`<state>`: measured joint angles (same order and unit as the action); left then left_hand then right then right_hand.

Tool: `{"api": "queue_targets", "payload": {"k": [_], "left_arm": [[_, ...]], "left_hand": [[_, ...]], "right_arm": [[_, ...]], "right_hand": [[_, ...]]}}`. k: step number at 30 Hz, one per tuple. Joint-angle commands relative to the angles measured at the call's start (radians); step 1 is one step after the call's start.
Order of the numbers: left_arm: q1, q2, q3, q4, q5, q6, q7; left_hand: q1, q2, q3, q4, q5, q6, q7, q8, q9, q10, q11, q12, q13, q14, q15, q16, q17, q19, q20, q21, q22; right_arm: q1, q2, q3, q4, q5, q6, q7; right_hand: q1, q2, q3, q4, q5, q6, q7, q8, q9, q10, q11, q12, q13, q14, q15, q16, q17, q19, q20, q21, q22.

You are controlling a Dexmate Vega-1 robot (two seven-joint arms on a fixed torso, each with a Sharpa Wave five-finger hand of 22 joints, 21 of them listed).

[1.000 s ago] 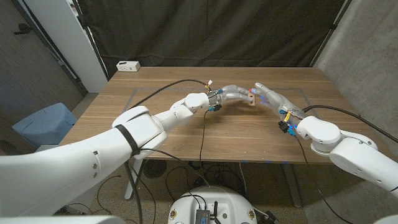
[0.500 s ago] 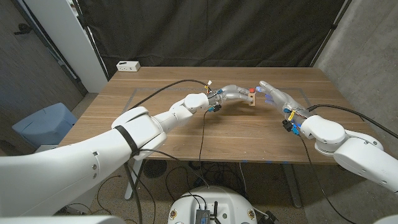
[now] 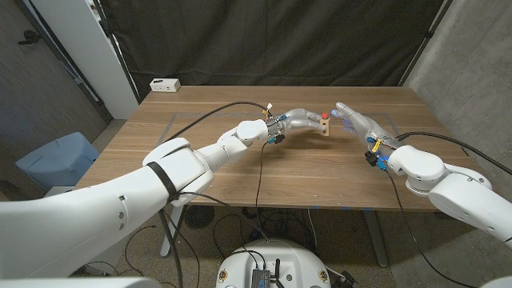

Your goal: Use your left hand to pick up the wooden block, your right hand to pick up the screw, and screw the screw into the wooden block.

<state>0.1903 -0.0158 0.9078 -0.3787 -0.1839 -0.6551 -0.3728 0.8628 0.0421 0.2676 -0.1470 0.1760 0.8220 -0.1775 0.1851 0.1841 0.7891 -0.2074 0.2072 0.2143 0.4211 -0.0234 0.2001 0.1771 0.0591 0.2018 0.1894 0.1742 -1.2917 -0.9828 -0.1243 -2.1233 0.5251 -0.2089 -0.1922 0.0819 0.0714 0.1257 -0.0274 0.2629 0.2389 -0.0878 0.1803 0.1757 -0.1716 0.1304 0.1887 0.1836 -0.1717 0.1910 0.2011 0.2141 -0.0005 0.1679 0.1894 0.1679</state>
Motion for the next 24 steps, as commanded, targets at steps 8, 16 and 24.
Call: {"api": "queue_targets", "payload": {"k": [8,16,24], "left_arm": [[0.008,0.002,-0.007,-0.005,0.007,-0.021,-0.006],[0.011,0.001,-0.008,-0.006,0.008,-0.022,-0.007],[0.013,0.002,-0.009,-0.007,0.01,-0.028,-0.006]], "left_hand": [[-0.009,-0.001,0.007,0.002,0.008,0.006,0.001,0.006,0.004,-0.003,0.002,0.001,0.0,0.002,0.001,0.0,0.003,0.0,0.006,0.004,0.002],[-0.01,-0.001,0.007,0.003,0.008,0.005,0.0,0.006,0.004,-0.004,0.003,0.001,0.0,0.002,0.001,0.0,0.003,0.0,0.006,0.004,0.002],[-0.01,-0.001,0.007,0.002,0.008,0.005,-0.001,0.006,0.004,-0.003,0.003,0.001,0.0,0.001,0.0,0.0,0.003,0.0,0.006,0.004,0.002]], "right_arm": [[0.048,0.01,-0.045,0.044,-0.006,0.036,0.034],[0.045,0.004,-0.046,0.039,-0.01,0.046,0.035],[0.036,-0.002,-0.044,0.026,-0.009,0.044,0.03]], "right_hand": [[-0.007,-0.005,0.0,0.006,0.004,-0.008,0.002,-0.001,0.001,-0.084,-0.007,0.001,0.002,-0.135,0.003,0.002,0.0,-0.015,0.002,-0.005,0.003],[-0.008,-0.006,-0.001,0.007,0.004,-0.006,0.003,0.001,0.001,-0.084,-0.008,0.002,0.002,-0.136,0.001,0.002,0.0,-0.017,0.003,-0.004,0.003],[-0.009,-0.005,-0.002,0.008,0.005,-0.006,0.003,0.001,0.001,-0.085,-0.007,0.002,0.002,-0.136,0.002,0.002,0.0,-0.018,0.003,-0.004,0.003]]}}
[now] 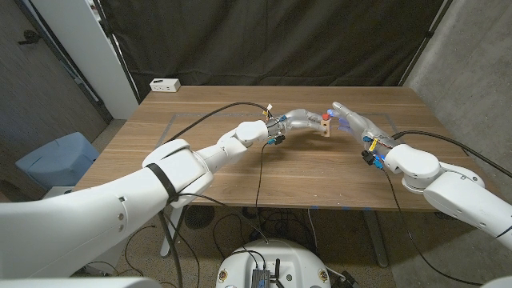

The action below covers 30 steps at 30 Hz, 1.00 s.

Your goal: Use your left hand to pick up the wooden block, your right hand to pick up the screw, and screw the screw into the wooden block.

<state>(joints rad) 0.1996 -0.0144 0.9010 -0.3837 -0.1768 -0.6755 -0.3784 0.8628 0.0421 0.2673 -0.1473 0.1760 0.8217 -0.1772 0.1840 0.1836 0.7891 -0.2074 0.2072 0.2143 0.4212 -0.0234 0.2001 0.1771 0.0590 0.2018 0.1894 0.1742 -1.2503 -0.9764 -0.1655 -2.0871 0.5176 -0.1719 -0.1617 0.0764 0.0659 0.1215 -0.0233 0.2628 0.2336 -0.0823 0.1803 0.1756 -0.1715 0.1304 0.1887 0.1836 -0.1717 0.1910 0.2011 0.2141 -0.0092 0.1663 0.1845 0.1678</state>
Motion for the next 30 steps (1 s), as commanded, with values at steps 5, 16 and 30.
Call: {"api": "queue_targets", "payload": {"k": [5,16,30], "left_arm": [[0.008,0.002,-0.004,-0.004,0.002,-0.012,-0.003],[0.007,-0.002,-0.006,-0.001,0.002,-0.004,0.0],[-0.003,-0.004,-0.001,0.006,0.0,0.022,0.006]], "left_hand": [[-0.01,-0.002,0.008,0.002,0.008,0.005,-0.002,0.007,0.004,-0.003,0.002,0.001,0.0,0.002,0.001,0.0,0.003,0.0,0.005,0.004,0.002],[-0.009,-0.001,0.008,0.002,0.008,0.006,0.0,0.007,0.004,-0.004,0.004,0.001,0.0,0.001,0.001,0.0,0.003,0.0,0.005,0.004,0.002],[-0.009,-0.001,0.009,0.002,0.008,0.005,-0.001,0.007,0.004,-0.004,0.003,0.001,0.0,0.001,0.0,0.0,0.003,0.0,0.005,0.004,0.002]], "right_arm": [[-0.011,-0.011,0.0,-0.019,0.002,0.0,-0.003],[-0.023,-0.019,0.008,-0.04,0.008,-0.013,-0.009],[-0.032,-0.018,0.014,-0.053,0.005,-0.025,-0.027]], "right_hand": [[-0.004,0.0,0.002,0.004,0.005,0.002,-0.001,0.003,0.001,-0.084,-0.006,0.003,0.002,-0.136,0.002,0.002,0.0,-0.009,0.005,0.001,0.003],[-0.004,0.001,0.002,0.005,0.006,0.004,0.001,0.004,0.001,-0.084,-0.008,0.004,0.002,-0.136,0.002,0.003,0.0,-0.01,0.005,0.002,0.003],[-0.003,0.002,0.001,0.005,0.007,0.005,0.002,0.004,0.001,-0.084,-0.008,0.004,0.002,-0.136,0.001,0.003,0.0,-0.01,0.005,0.003,0.003]]}}
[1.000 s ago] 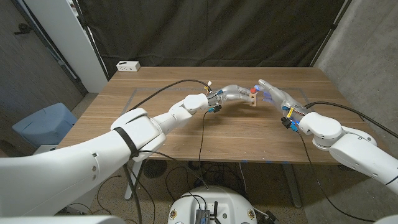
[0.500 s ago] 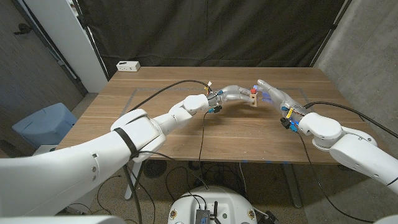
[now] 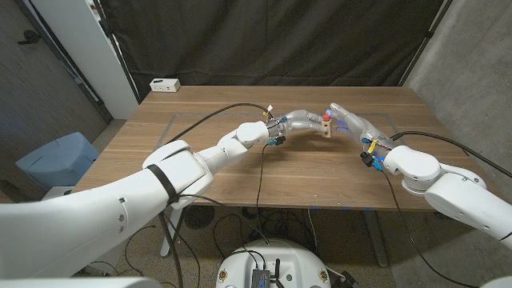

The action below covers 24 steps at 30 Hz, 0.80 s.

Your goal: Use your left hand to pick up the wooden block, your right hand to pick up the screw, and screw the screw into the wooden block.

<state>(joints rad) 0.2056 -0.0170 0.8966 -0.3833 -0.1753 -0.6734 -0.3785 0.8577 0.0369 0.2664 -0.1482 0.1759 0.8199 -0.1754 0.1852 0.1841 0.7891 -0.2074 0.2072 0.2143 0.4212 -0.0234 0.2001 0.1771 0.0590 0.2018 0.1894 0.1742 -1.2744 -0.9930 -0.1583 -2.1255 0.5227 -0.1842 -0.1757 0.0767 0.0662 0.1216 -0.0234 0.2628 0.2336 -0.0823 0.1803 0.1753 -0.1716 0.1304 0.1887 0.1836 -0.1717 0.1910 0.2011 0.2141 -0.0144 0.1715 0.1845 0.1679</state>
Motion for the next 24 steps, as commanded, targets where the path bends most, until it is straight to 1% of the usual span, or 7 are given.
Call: {"api": "queue_targets", "payload": {"k": [1,11,15,24], "left_arm": [[-0.01,-0.002,0.004,0.006,-0.002,0.022,0.007],[-0.017,-0.004,0.009,0.009,-0.005,0.047,0.011],[-0.019,-0.003,0.011,0.01,-0.007,0.05,0.012],[-0.018,-0.001,0.012,0.01,-0.011,0.049,0.005]], "left_hand": [[-0.004,0.004,0.009,0.003,0.008,0.005,-0.003,0.005,0.004,-0.004,0.003,0.001,0.0,0.001,0.001,0.0,0.003,0.0,0.005,0.004,0.002],[-0.005,0.004,0.009,0.003,0.008,0.007,-0.004,0.006,0.004,-0.004,0.003,0.001,0.0,0.002,0.001,0.0,0.003,0.0,0.006,0.004,0.002],[-0.005,0.003,0.009,0.003,0.008,0.007,-0.002,0.006,0.004,-0.004,0.004,0.001,0.0,0.001,0.001,0.0,0.003,0.001,0.003,0.005,0.002],[-0.005,0.004,0.009,0.003,0.008,0.007,-0.001,0.006,0.004,-0.004,0.003,0.001,0.0,0.002,0.001,0.0,0.003,0.0,0.005,0.004,0.002]], "right_arm": [[-0.008,-0.002,0.007,-0.015,-0.001,-0.013,-0.012],[-0.008,-0.003,0.006,-0.025,0.0,-0.024,-0.013],[-0.006,-0.002,0.002,-0.029,-0.001,-0.027,-0.013],[-0.015,-0.005,0.001,-0.046,0.004,-0.039,-0.017]], "right_hand": [[-0.003,0.001,0.001,0.005,0.007,0.005,0.002,0.004,0.001,-0.084,-0.008,0.004,0.002,-0.135,0.001,0.003,0.0,-0.005,-0.001,0.003,0.003],[-0.003,0.002,0.001,0.006,0.007,0.006,0.001,0.004,0.001,-0.083,-0.007,0.005,0.002,-0.135,0.0,0.004,0.0,-0.004,-0.001,0.004,0.003],[-0.003,0.002,0.001,0.006,0.008,0.006,0.001,0.005,0.001,-0.083,-0.008,0.005,0.002,-0.135,0.0,0.004,0.0,-0.004,-0.001,0.004,0.003],[-0.003,0.002,0.001,0.006,0.008,0.007,0.001,0.005,0.001,-0.082,-0.009,0.005,0.002,-0.135,0.001,0.004,0.0,-0.004,-0.001,0.004,0.003]]}}
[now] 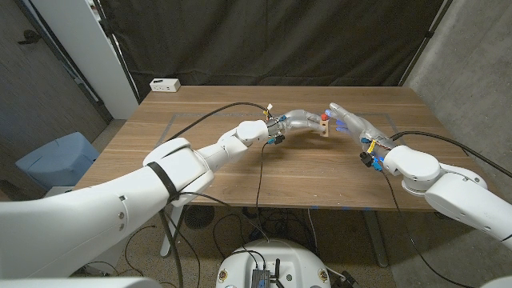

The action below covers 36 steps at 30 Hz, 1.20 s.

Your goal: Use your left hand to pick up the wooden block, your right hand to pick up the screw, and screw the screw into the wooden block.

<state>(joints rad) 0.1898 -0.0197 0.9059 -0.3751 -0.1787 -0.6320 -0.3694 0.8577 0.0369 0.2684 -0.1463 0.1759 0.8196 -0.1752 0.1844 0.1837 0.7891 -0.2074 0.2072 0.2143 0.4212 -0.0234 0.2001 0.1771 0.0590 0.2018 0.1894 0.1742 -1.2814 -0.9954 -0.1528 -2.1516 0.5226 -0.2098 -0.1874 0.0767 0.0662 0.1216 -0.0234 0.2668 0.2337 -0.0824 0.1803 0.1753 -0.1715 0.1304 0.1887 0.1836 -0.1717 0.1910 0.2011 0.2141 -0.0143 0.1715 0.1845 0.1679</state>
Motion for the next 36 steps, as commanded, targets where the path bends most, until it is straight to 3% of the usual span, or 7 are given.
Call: {"api": "queue_targets", "payload": {"k": [1,27,36], "left_arm": [[-0.002,0.002,0.002,0.001,-0.008,0.006,-0.004],[0.008,0.007,-0.003,-0.002,-0.008,-0.022,-0.013],[0.008,0.008,-0.004,-0.003,-0.006,-0.028,-0.017]], "left_hand": [[-0.005,0.004,0.007,0.001,0.008,0.008,-0.002,0.007,0.004,-0.005,0.003,0.0,0.0,0.002,0.001,0.0,0.003,0.0,0.005,0.004,0.002],[-0.006,0.005,0.008,0.002,0.008,0.009,-0.001,0.007,0.004,-0.005,0.003,0.001,0.0,0.002,0.001,0.0,0.003,0.002,0.006,0.005,0.002],[-0.006,0.004,0.008,0.002,0.008,0.006,0.0,0.007,0.004,-0.004,0.004,0.001,0.0,0.002,0.001,0.0,0.003,0.004,0.007,0.005,0.002]], "right_arm": [[-0.011,-0.003,-0.004,-0.022,0.004,-0.014,-0.007],[-0.034,0.015,-0.006,-0.051,-0.014,0.013,-0.027],[-0.059,0.017,0.026,-0.057,-0.023,0.022,-0.047]], "right_hand": [[-0.003,0.002,0.001,0.006,0.004,0.008,0.0,0.005,0.001,-0.083,-0.009,0.005,0.002,-0.135,0.001,0.004,0.0,-0.004,-0.001,0.004,0.003],[-0.001,0.003,0.001,0.006,0.006,0.011,-0.001,0.006,0.001,-0.082,-0.008,0.006,0.002,-0.134,0.0,0.005,0.0,-0.003,-0.002,0.005,0.003],[0.0,0.004,0.001,0.006,0.006,0.012,-0.001,0.006,0.001,-0.081,-0.008,0.006,0.002,-0.133,0.0,0.005,-0.001,-0.002,-0.002,0.005,0.003]]}}
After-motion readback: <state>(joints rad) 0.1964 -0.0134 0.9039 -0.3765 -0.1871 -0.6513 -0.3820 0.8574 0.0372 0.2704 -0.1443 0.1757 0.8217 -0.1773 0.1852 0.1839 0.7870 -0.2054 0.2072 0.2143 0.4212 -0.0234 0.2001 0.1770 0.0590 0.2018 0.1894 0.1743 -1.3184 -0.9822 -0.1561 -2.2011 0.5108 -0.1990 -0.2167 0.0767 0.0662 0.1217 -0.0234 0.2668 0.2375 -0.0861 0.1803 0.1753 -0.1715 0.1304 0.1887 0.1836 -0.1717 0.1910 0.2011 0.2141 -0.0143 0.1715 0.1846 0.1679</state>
